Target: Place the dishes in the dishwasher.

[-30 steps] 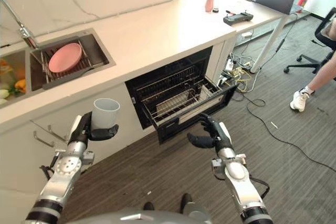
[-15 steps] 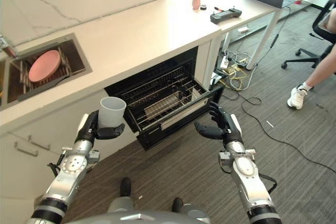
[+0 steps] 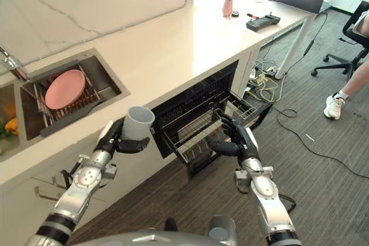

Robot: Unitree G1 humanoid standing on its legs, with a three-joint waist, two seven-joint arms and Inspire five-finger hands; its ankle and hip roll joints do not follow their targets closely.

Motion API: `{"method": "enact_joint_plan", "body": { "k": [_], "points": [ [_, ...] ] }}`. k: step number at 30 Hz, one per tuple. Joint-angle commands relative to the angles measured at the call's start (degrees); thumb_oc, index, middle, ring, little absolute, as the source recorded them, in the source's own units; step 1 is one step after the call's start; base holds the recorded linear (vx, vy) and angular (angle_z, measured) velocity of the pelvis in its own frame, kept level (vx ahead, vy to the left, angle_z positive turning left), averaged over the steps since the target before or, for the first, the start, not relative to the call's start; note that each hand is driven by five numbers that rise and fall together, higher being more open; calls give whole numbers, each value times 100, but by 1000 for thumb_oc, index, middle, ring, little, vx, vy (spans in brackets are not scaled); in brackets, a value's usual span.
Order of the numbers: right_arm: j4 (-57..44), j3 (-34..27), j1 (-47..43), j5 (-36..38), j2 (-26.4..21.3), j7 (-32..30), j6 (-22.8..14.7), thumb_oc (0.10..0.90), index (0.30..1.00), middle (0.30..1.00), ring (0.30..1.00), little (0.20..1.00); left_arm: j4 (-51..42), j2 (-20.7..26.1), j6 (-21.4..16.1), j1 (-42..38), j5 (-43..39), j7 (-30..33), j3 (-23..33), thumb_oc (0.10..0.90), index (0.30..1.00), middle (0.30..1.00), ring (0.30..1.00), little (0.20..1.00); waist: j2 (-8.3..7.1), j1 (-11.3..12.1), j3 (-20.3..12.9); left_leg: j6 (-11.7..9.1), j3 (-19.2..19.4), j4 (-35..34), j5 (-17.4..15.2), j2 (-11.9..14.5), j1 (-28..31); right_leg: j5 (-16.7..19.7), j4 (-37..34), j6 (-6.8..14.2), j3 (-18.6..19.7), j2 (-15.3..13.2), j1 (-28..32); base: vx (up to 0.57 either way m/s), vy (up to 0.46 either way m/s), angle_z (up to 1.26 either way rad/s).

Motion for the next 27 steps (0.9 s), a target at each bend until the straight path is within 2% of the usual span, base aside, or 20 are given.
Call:
{"method": "enact_joint_plan", "body": {
  "k": [1,2,3,6,8,12,21,26,27],
  "points": [
    [-386,-275,-416,95,24,30,-524,800,900,900,900,900,-287,439,-395,-488,93,424,757,400,300,300,300,300,-186,146,-357,-373,-321,345,-270,391,-287,399,-1776,118,17,365,611,84,0,-3],
    [-423,-275,-397,120,10,9,-544,800,900,900,900,900,-279,406,-416,-513,120,467,745,400,300,300,300,300,-235,143,-313,-375,-400,386,-313,344,-279,444,-2217,129,191,453,494,58,-37,9],
    [-497,-285,-378,130,16,15,-569,800,900,900,900,900,-297,392,-431,-535,122,500,768,400,300,300,300,300,-256,170,-304,-394,-391,413,-338,359,-278,493,-2382,189,117,404,514,54,-59,11],
    [-572,-333,-341,215,8,40,-605,800,900,900,900,900,-285,301,-463,-618,80,515,688,400,300,300,300,300,-334,162,-361,-431,-447,406,-341,338,-279,519,-2814,163,102,434,761,61,-74,12],
    [-627,-326,-354,318,-6,77,-614,800,900,900,900,900,-304,260,-484,-609,51,503,665,400,300,300,300,300,-350,204,-468,-491,-386,332,-330,380,-222,584,-3159,183,-56,407,1002,102,-94,16],
    [-709,-247,-309,678,24,214,-586,800,900,900,900,900,-379,172,-499,-592,-26,469,589,400,300,300,300,300,-371,227,-606,-599,-398,174,-257,461,-106,595,-3487,171,-96,479,1268,82,-87,-2],
    [-1095,42,-244,1775,196,418,-563,800,900,900,900,900,-392,-62,-518,-938,-200,553,276,400,300,300,300,300,-289,98,-757,-756,-305,-241,-101,570,196,683,-4068,167,-137,589,1629,48,-62,1],
    [-1323,321,-360,2196,308,229,-647,800,900,900,900,900,-212,-255,-450,-1396,-43,1004,-20,400,300,300,300,300,-242,11,-774,-783,-215,-287,-85,608,245,690,-4115,162,-36,606,1614,11,-48,-8],
    [-1433,550,-423,2401,356,138,-640,800,900,900,900,900,-103,-365,-401,-1625,54,1239,-220,400,300,300,300,300,-219,-39,-780,-790,-171,-301,-80,616,263,692,-4115,163,13,618,1596,1,-42,-21]
  ]
}}
